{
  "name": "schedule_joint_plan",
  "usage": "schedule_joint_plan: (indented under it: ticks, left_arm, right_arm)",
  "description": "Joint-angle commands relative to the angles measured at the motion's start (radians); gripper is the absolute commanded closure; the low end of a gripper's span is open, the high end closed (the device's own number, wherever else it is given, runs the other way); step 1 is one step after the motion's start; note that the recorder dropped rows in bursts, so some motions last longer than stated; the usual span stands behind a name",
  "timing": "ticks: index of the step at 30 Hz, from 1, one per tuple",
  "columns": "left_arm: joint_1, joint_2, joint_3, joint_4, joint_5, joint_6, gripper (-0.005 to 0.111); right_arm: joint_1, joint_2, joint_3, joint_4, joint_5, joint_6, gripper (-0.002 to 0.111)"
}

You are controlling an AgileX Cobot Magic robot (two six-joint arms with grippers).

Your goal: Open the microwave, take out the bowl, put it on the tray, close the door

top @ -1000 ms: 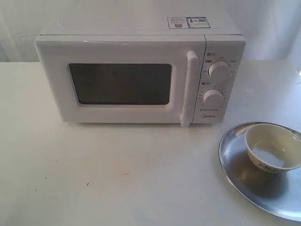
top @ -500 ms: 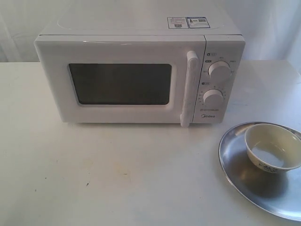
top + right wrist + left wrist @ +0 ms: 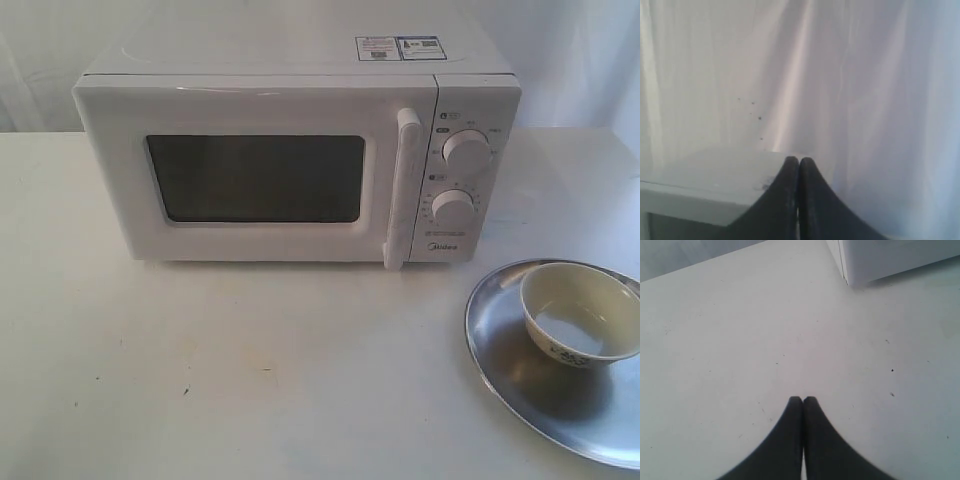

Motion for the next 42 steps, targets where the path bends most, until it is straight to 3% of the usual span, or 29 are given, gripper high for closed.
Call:
schedule_joint_plan:
  ticks: [1, 5, 8, 21, 26, 32, 42]
  left_arm:
    - [-0.001, -0.002, -0.004, -0.003, 0.000, -0.004, 0.107]
    - [-0.001, -0.002, -0.004, -0.003, 0.000, -0.004, 0.107]
    - [-0.001, -0.002, -0.004, -0.003, 0.002, -0.004, 0.107]
    - [-0.001, -0.002, -0.004, -0.003, 0.002, -0.004, 0.107]
    - [-0.001, -0.002, -0.004, -0.003, 0.002, -0.004, 0.107]
    - [-0.001, -0.002, -0.004, -0.003, 0.002, -0.004, 0.107]
    - [-0.001, -0.002, -0.004, -0.003, 0.002, -0.004, 0.107]
  right_arm:
    - [-0.142, -0.248, 0.375, 0.131, -0.152, -0.054, 0.108]
    - [-0.222, -0.286, 0.611, 0.205, -0.186, -0.050, 0.108]
    - [-0.238, -0.286, 0.676, 0.214, -0.196, -0.041, 0.108]
    - [-0.238, -0.286, 0.723, 0.214, -0.122, -0.044, 0.108]
    - [-0.240, -0.286, 0.723, -0.099, 0.025, -0.080, 0.108]
    - [-0.268, -0.286, 0.723, -0.243, 0.024, -0.014, 0.108]
    - [-0.269, -0.286, 0.723, -0.292, 0.024, 0.040, 0.108]
